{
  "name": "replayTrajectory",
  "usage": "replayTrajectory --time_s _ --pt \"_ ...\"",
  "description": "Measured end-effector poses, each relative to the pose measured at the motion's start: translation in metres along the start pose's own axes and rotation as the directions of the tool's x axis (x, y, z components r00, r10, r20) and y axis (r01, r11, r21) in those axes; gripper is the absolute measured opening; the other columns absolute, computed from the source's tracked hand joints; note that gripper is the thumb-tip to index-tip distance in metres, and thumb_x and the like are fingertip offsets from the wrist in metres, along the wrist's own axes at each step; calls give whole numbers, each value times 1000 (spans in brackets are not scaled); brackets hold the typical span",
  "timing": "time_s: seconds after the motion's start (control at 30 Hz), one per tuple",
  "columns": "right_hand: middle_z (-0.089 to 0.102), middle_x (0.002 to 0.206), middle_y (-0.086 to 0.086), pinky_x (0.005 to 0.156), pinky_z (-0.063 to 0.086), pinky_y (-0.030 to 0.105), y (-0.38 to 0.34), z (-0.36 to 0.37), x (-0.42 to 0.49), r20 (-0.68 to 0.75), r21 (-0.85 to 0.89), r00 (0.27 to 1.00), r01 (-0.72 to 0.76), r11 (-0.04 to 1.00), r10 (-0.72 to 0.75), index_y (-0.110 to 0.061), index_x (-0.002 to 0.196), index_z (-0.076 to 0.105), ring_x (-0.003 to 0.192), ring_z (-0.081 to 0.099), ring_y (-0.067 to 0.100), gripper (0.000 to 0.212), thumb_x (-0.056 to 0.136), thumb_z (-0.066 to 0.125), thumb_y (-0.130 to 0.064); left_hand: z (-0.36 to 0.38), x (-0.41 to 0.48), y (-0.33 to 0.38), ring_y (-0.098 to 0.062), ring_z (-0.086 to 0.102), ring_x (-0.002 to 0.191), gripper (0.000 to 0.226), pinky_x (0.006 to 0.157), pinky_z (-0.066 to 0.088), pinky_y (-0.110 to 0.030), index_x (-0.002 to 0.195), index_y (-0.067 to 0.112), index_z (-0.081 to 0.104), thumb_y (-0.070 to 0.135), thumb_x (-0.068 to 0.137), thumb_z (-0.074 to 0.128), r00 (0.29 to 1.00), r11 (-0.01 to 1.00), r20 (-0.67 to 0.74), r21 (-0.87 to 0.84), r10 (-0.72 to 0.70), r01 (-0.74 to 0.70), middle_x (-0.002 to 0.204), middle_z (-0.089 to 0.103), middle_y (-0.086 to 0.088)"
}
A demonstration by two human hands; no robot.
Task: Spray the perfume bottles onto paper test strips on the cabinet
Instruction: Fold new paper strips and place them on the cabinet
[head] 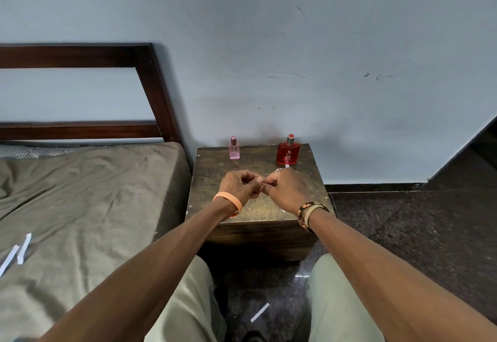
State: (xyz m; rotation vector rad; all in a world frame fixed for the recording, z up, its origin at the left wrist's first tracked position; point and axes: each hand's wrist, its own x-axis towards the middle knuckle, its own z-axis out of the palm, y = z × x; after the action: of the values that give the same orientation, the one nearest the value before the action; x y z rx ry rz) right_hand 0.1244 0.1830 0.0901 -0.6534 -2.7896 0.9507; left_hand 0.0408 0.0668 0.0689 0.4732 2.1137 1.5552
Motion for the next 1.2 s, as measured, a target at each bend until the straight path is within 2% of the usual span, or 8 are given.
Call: replayTrajectory --time_s 0.23,0.43,0.5,0.67,0.8,0.93,1.07,1.2 --pt "65 61 -5 48 36 21 -8 4 1 -53 -140 998 12 990 -20 -22 76 78 57 57 8 18 87 69 -33 -2 9 1 -15 71 71 11 68 61 -27 82 14 70 15 91 63 1000 980 14 198 -6 3 78 72 -5" --pt "63 65 -2 49 30 22 -16 18 -3 -60 -260 991 103 960 -123 -19 82 76 61 55 14 21 91 59 -27 -14 17 -5 -16 63 64 20 62 58 -26 77 5 63 4 94 54 961 961 134 -103 -242 256 72 64 -11" --pt "66 69 -4 52 32 22 -16 24 0 -45 -128 991 121 984 -128 -20 84 75 63 56 11 20 93 61 -30 -23 17 -13 -17 62 64 19 58 58 -24 76 4 60 1 94 53 941 934 179 -165 -288 317 73 62 -14" --pt "64 76 -4 62 45 29 -11 46 16 4 254 991 -129 958 132 -17 84 66 71 59 13 15 95 61 -26 -54 24 -39 -17 68 68 10 64 60 -25 84 4 60 4 94 56 923 928 200 -111 -329 355 78 66 -15" --pt "75 88 15 76 56 41 -19 76 28 274 604 934 -351 716 227 -9 88 66 74 69 26 15 96 60 -19 -74 39 -59 -15 67 62 6 65 61 -29 85 4 64 4 91 61 947 957 140 56 -289 284 76 67 -12" --pt "73 84 20 69 54 35 -27 115 46 328 686 886 -462 562 328 -6 82 70 66 61 18 18 93 65 -19 -90 59 -82 -20 72 72 9 71 61 -32 89 9 72 9 90 63 981 936 24 305 -190 174 78 72 -8" --pt "64 71 3 56 47 27 -21 139 66 363 706 797 -573 416 483 -8 85 69 59 52 13 11 89 72 -18 -97 82 -107 -22 70 69 9 72 60 -32 87 12 74 11 89 65 982 910 -107 370 -157 186 71 69 -2" --pt "57 67 5 53 44 26 -1 144 84 374 688 773 -602 406 512 -3 97 69 55 48 13 12 91 69 -14 -95 104 -135 -16 62 59 10 74 58 -31 85 14 72 11 89 64 975 891 -149 401 -166 213 68 66 -1"
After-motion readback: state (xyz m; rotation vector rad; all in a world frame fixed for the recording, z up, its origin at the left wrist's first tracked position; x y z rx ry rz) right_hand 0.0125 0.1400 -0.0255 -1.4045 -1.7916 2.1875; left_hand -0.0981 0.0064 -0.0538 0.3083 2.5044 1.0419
